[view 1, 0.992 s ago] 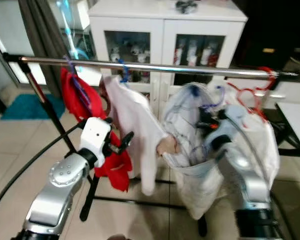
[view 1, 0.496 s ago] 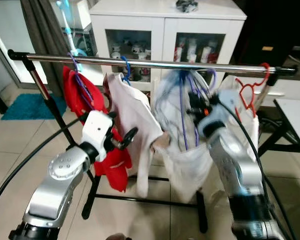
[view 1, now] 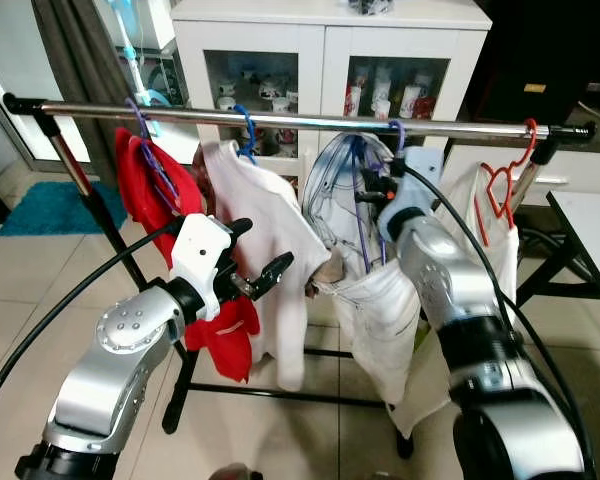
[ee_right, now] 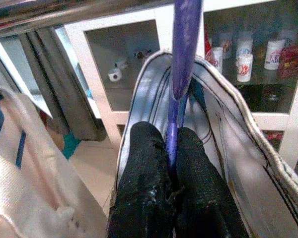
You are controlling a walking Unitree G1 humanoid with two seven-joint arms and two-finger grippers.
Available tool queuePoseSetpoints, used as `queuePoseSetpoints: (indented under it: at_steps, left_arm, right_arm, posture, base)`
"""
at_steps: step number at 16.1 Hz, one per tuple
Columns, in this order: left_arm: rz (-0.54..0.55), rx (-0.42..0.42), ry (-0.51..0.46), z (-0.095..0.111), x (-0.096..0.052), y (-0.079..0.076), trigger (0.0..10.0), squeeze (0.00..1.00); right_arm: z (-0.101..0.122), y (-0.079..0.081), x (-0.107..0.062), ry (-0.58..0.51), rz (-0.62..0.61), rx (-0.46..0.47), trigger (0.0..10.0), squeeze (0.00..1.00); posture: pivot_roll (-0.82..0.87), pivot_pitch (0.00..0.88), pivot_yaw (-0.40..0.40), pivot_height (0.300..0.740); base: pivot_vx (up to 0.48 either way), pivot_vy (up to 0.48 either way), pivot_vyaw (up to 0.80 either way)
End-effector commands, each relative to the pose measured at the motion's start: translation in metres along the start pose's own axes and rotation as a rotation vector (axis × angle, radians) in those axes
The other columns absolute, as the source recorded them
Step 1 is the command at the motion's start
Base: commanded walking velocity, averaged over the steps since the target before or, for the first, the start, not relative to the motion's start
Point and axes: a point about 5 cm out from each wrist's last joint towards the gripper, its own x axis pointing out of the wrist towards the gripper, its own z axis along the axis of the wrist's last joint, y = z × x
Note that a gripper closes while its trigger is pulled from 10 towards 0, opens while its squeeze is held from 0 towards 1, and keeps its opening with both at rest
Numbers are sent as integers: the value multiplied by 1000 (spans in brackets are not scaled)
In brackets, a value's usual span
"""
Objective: Hang hanger
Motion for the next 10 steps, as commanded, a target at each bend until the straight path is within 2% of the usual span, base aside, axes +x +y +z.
queuePoseSetpoints:
  at_steps: [1,6,10]
  left_arm:
    - [-22,18,6,3,0,-2,10000,0]
    - [-31,19,14,3,-1,-3,10000,0]
    - [-24,22,13,3,-2,-2,10000,0]
  right_arm:
    - [11,-2,6,-30,-19,-12,10000,0]
    - [18,-4,20,-2,-49,-28,10000,0]
    - [28,-4,23,-52,-52,-29,10000,0]
  posture:
    - [16,38,30,740]
    - [18,40,27,740]
    - [24,42,18,740]
  base:
    - [0,0,0]
    - [0,0,0]
    - [0,0,0]
